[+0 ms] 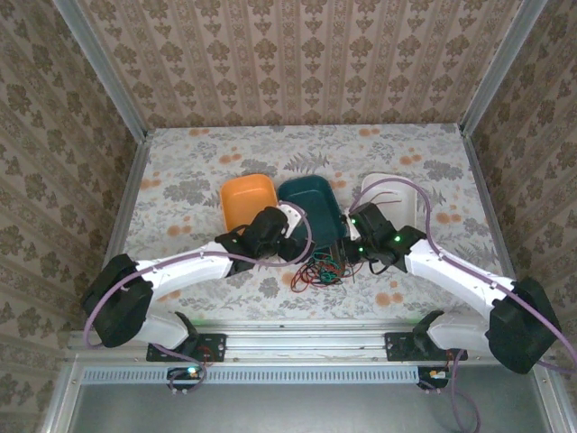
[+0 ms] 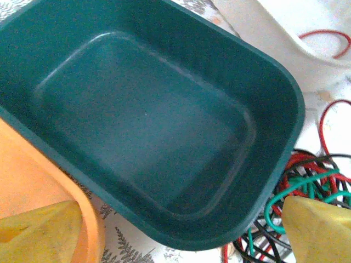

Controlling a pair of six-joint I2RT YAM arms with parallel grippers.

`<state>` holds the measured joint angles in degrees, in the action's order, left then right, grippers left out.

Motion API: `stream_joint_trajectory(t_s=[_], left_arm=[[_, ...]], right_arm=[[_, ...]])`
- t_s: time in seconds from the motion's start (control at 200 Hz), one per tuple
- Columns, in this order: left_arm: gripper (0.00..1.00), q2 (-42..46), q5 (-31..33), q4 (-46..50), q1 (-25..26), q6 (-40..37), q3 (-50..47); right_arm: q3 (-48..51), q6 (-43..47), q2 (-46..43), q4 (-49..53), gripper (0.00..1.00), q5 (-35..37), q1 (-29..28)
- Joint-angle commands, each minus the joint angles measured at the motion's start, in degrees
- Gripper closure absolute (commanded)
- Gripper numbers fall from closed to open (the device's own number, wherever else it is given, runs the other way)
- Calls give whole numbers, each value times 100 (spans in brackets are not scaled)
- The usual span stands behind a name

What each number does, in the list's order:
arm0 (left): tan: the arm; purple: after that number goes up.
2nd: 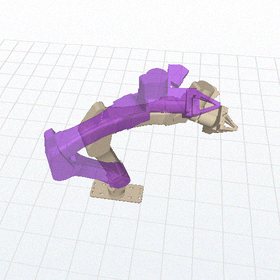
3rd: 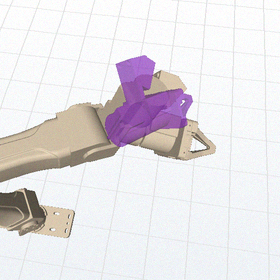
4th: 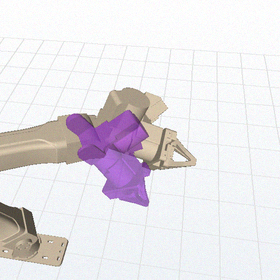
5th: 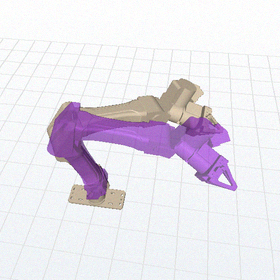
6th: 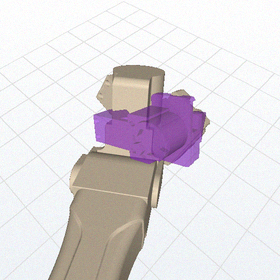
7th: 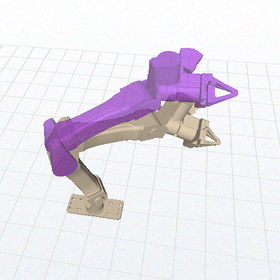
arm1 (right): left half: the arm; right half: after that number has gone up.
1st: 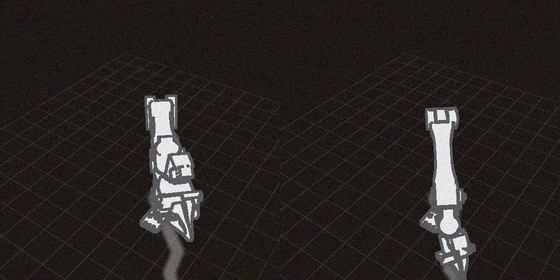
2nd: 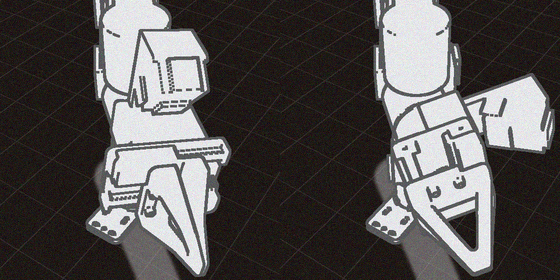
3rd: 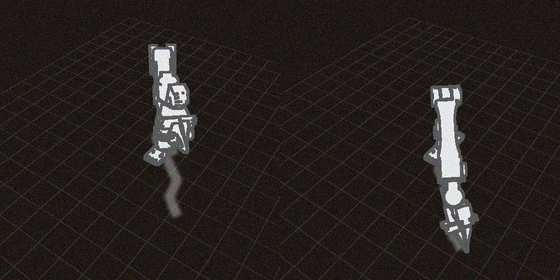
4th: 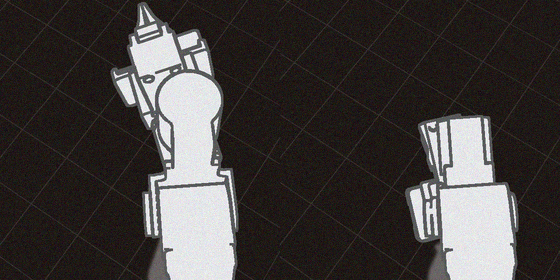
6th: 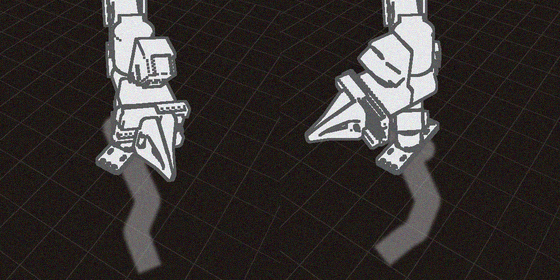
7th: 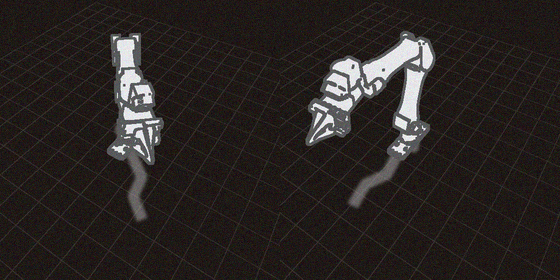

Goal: Untangle the cables

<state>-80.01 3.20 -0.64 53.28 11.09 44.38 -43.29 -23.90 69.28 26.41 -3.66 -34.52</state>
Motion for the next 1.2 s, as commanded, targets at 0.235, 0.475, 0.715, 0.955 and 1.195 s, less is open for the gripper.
stream_joint_trajectory(t_s=[0.235, 0.475, 0.715, 0.955, 1.195], left_arm=[[5, -615, -470, 549, 766, -1130, 635], [6, -875, -607, 407, 843, -1195, 838], [7, -1081, -665, 384, 834, -1255, 945], [8, -1238, -648, 286, 834, -1223, 1006], [8, -1333, -663, 272, 842, -1275, 1081]], right_arm=[[162, -913, -2, 696, 52, 995, 313], [288, -1116, 285, 697, 53, 867, 585], [391, -1100, 757, 262, 61, 664, 695], [426, -1025, 594, 240, 98, 665, 693], [189, -620, -568, 267, 100, -146, 657]])
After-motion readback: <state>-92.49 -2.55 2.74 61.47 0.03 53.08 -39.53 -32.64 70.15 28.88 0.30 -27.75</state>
